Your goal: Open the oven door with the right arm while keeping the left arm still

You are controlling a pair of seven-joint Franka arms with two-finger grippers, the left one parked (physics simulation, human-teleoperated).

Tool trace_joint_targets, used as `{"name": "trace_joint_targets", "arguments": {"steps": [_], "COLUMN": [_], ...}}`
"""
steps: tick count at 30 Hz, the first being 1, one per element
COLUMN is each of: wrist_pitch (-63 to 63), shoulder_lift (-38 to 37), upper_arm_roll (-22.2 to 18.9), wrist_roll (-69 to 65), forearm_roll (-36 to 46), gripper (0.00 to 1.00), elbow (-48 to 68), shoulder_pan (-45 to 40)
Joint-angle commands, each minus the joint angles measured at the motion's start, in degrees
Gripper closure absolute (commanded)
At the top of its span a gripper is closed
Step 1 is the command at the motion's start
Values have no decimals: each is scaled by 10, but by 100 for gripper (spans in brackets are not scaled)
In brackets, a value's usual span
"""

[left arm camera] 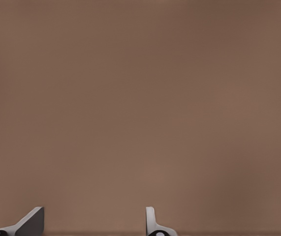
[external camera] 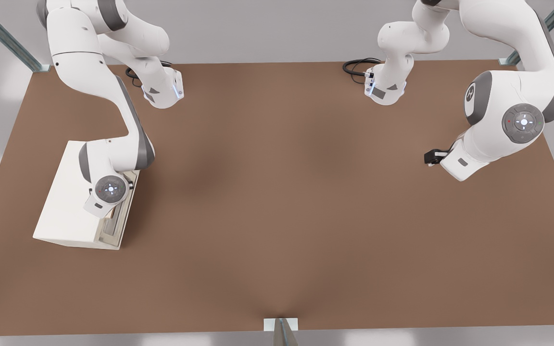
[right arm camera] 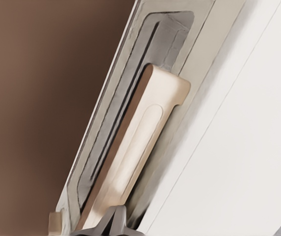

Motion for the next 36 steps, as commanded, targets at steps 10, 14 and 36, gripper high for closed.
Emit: {"name": "trace_joint_targets", "arguments": {"steps": [10, 14, 36], "wrist_pitch": [-6, -5, -233], "shoulder_lift": [1, 27, -181], "upper_arm_roll": [19, 68, -26], "wrist_roll": [51, 95, -88], "forearm_roll": [0, 9, 214], "gripper": [79, 79, 0], "elbow": [5, 49, 173], "shoulder_pan": [12, 20, -79]}}
